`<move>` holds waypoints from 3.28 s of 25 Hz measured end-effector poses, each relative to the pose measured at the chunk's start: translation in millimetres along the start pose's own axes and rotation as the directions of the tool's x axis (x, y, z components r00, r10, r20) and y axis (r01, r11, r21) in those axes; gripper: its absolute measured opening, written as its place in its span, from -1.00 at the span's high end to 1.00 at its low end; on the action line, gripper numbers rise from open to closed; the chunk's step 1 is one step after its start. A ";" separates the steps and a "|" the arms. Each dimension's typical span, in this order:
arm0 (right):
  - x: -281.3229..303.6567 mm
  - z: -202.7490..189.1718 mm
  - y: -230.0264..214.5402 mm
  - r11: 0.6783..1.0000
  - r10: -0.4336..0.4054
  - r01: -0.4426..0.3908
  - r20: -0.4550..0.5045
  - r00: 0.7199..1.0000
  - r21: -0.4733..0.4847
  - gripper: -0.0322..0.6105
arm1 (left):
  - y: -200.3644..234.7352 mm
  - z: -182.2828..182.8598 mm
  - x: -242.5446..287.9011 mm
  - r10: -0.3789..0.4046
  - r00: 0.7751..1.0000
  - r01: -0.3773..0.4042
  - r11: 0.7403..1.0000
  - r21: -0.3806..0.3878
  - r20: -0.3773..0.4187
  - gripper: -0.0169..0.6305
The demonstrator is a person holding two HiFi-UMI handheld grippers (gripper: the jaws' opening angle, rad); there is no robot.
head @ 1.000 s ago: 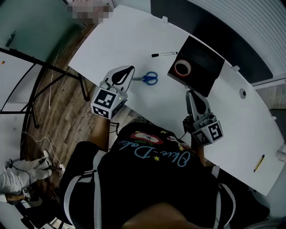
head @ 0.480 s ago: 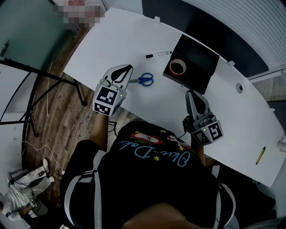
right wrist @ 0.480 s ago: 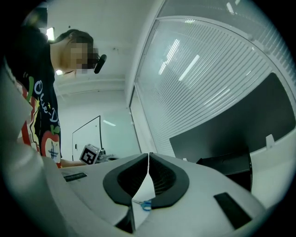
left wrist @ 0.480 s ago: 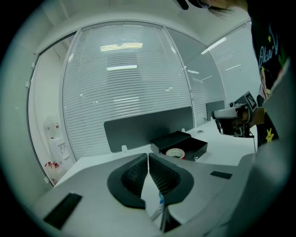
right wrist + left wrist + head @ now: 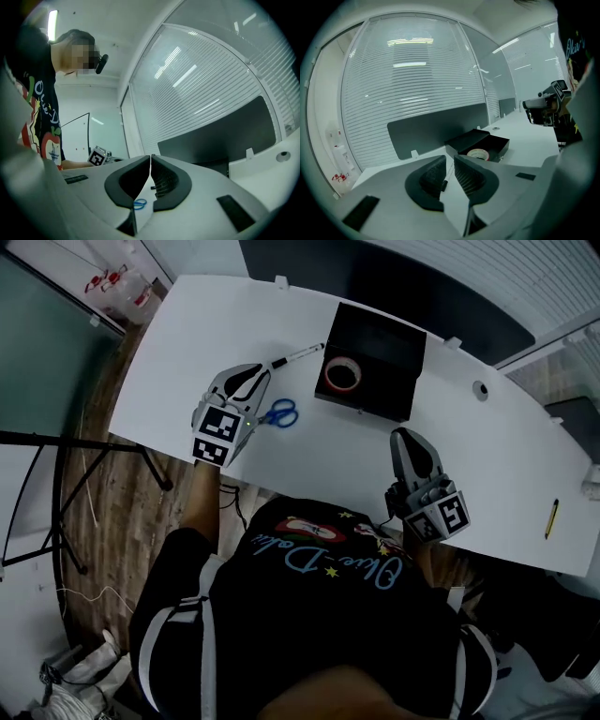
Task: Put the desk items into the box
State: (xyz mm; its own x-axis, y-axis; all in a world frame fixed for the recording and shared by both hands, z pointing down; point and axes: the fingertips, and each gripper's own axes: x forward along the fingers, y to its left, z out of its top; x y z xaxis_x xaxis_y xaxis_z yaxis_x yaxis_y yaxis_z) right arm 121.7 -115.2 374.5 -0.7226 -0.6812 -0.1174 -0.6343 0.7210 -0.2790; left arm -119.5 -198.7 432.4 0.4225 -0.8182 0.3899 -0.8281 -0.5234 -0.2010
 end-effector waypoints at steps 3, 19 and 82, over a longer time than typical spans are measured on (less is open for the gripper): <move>-5.7 2.1 -0.7 0.999 -0.045 0.045 -0.001 0.999 -0.011 0.86 | -2.4 -3.3 18.3 -0.058 0.998 0.059 0.998 0.031 -0.025 0.68; -33.7 4.1 -11.8 0.970 -0.242 0.242 -0.002 0.970 -0.037 0.86 | -6.7 -41.8 103.2 -0.242 0.951 0.261 0.962 0.082 -0.192 0.51; -32.8 3.6 -19.3 0.955 -0.296 0.297 0.014 0.955 -0.026 0.86 | -14.7 -85.5 151.3 -0.304 0.879 0.343 0.938 0.045 -0.368 0.67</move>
State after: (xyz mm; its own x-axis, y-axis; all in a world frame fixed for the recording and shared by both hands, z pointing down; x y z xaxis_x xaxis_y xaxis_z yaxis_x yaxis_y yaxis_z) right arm 158.6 -107.2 380.3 -0.4981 -0.8660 -0.0430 -0.8272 0.4895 -0.2760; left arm -74.9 -294.5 571.2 0.4874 -0.4723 0.7344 -0.6153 -0.7826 -0.0950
